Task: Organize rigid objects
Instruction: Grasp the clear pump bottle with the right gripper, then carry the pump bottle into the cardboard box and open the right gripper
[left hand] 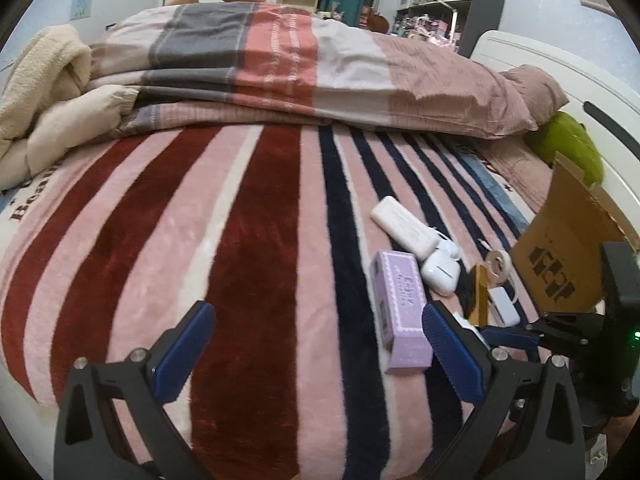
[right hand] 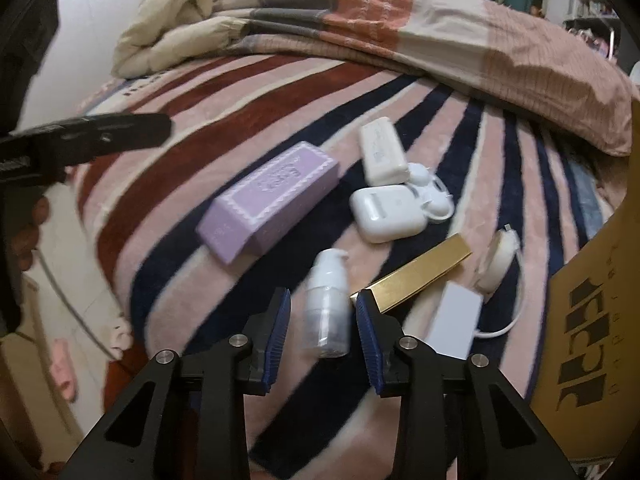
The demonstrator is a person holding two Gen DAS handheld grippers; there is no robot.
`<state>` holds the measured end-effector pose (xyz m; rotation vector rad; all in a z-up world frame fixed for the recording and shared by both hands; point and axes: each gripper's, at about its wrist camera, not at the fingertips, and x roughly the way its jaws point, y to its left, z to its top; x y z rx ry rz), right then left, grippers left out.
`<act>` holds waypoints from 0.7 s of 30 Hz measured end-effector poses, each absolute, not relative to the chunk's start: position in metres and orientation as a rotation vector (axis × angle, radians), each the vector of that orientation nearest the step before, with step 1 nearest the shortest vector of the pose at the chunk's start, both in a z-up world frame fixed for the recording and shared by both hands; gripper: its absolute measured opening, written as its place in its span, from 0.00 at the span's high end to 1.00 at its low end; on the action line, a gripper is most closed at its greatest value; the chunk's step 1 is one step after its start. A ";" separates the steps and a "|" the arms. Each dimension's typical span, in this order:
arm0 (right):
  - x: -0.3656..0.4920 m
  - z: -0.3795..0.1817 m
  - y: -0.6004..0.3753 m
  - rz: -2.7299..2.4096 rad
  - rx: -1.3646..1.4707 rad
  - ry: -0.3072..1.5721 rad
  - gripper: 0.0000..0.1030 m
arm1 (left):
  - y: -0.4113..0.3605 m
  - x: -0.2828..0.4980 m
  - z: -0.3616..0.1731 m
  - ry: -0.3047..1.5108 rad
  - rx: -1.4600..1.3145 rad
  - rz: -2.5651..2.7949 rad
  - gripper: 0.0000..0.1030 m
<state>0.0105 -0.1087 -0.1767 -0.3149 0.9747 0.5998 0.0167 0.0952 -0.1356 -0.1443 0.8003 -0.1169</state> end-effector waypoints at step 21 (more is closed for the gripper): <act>-0.009 -0.059 -0.132 0.739 -0.242 0.677 0.81 | -0.009 0.033 -0.039 0.763 -0.180 -0.709 0.43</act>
